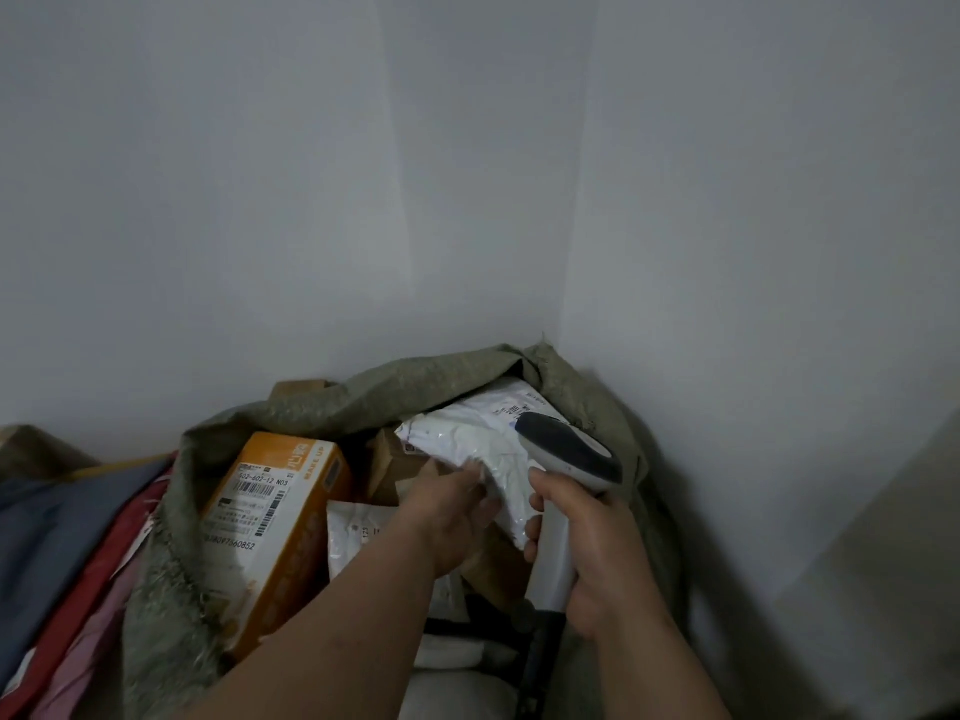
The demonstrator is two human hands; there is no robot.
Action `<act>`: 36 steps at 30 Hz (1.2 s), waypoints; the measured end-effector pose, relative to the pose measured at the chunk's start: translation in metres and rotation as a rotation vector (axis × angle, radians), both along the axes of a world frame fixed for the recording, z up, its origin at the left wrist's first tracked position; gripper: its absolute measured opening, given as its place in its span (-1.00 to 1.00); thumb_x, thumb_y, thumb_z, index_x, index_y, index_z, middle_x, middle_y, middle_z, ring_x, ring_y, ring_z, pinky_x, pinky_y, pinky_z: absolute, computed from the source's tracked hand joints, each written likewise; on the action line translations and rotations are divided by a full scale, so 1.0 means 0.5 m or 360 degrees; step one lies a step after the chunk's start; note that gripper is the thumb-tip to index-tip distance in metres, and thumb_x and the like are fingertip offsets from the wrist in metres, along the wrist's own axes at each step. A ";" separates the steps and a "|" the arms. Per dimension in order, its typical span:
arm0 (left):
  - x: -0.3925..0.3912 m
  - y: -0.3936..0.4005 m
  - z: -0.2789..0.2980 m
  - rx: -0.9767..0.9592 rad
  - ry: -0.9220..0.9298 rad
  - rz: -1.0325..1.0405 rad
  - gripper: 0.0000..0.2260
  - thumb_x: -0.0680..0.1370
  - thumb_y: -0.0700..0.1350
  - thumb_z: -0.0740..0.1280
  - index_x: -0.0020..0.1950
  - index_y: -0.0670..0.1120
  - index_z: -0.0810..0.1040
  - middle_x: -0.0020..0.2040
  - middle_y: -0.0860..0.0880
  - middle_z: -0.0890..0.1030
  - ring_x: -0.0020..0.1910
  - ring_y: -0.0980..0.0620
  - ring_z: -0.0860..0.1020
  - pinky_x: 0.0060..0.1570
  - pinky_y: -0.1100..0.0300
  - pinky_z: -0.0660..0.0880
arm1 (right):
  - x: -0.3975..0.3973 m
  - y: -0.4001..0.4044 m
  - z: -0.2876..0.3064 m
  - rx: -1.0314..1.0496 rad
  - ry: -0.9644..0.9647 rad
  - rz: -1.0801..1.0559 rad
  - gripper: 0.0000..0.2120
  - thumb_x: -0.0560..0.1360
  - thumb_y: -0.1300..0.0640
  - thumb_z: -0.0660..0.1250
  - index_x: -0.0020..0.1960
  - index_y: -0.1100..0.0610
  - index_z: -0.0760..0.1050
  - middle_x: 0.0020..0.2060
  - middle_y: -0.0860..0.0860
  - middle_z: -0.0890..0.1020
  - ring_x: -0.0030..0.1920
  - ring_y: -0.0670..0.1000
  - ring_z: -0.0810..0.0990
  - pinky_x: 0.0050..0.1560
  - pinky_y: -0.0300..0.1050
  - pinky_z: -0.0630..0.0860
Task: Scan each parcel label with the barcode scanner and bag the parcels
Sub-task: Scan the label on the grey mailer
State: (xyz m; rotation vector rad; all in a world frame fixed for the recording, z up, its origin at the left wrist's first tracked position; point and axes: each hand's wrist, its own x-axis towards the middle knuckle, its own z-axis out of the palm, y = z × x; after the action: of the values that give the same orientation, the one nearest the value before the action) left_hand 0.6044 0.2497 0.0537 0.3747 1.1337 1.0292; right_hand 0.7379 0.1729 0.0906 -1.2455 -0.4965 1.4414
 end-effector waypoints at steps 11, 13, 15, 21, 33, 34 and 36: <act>-0.102 -0.040 0.061 0.0337 0.0433 0.0342 -0.72 0.62 -0.20 0.31 0.32 -0.03 0.46 0.08 -0.06 0.56 0.04 -0.04 0.57 -0.14 0.10 0.60 | -0.071 -0.023 0.014 0.0136 -0.0107 0.0150 -0.90 0.41 0.07 0.53 -0.21 0.07 0.66 -0.42 0.00 0.64 -0.38 0.00 0.60 -0.37 -0.13 0.50; -0.131 -0.055 0.078 0.0320 0.0394 0.0404 -0.78 0.63 -0.21 0.29 0.27 -0.04 0.47 0.07 -0.15 0.58 -0.04 -0.03 0.59 -0.17 0.07 0.59 | -0.104 -0.035 0.029 0.0168 -0.0098 0.0217 -0.90 0.44 0.09 0.50 -0.14 0.12 0.64 -0.42 0.00 0.65 -0.37 0.01 0.60 -0.38 -0.13 0.50; -0.164 -0.076 0.094 0.0360 0.0373 0.0440 -0.80 0.63 -0.20 0.28 0.25 -0.10 0.50 0.02 -0.16 0.61 -0.09 -0.03 0.60 -0.11 0.00 0.63 | -0.140 -0.051 0.046 0.0193 -0.0146 0.0303 -0.89 0.45 0.10 0.50 -0.11 0.14 0.65 -0.37 0.02 0.66 -0.35 0.00 0.60 -0.38 -0.14 0.50; -0.312 -0.167 0.135 0.0481 0.0330 0.0556 -0.85 0.65 -0.18 0.27 0.21 -0.11 0.52 0.07 -0.12 0.60 0.04 -0.07 0.61 -0.10 0.03 0.61 | -0.258 -0.121 0.100 0.0334 -0.0305 0.0501 -0.75 0.40 0.03 0.54 0.00 0.15 0.65 -0.32 0.05 0.65 -0.31 0.02 0.61 -0.33 -0.10 0.54; -0.711 -0.449 0.110 0.0425 0.0287 0.0879 -0.94 0.65 -0.15 0.28 0.04 -0.07 0.54 -0.07 -0.10 0.63 -0.13 -0.04 0.60 -0.16 0.08 0.57 | -0.640 -0.338 0.099 0.0463 -0.0253 0.0712 -0.86 0.43 0.19 0.52 -0.04 0.18 0.62 -0.45 0.02 0.64 -0.47 -0.03 0.61 -0.47 -0.18 0.50; -0.745 -0.474 0.103 0.0407 0.0321 0.0917 -0.94 0.65 -0.13 0.28 0.05 -0.08 0.54 -0.08 -0.10 0.62 -0.14 -0.04 0.59 -0.15 0.07 0.55 | -0.675 -0.352 0.095 0.0457 -0.0252 0.0736 -0.87 0.43 0.19 0.52 -0.06 0.20 0.62 -0.42 0.06 0.64 -0.46 0.01 0.61 -0.47 -0.17 0.50; -0.808 -0.516 0.087 0.0353 0.0367 0.1004 -0.92 0.65 -0.13 0.27 0.08 -0.09 0.54 -0.06 -0.10 0.62 -0.12 -0.04 0.59 -0.14 0.07 0.55 | -0.740 -0.373 0.086 0.0444 -0.0275 0.0774 -0.79 0.43 0.16 0.53 0.01 0.21 0.62 -0.30 0.15 0.64 -0.34 0.11 0.60 -0.35 -0.08 0.51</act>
State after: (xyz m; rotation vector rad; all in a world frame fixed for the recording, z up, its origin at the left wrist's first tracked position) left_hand 0.2006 -0.0082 0.0973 0.3213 1.3890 1.7080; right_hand 0.3680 -0.0134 0.1336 -1.0685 -1.1398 1.5977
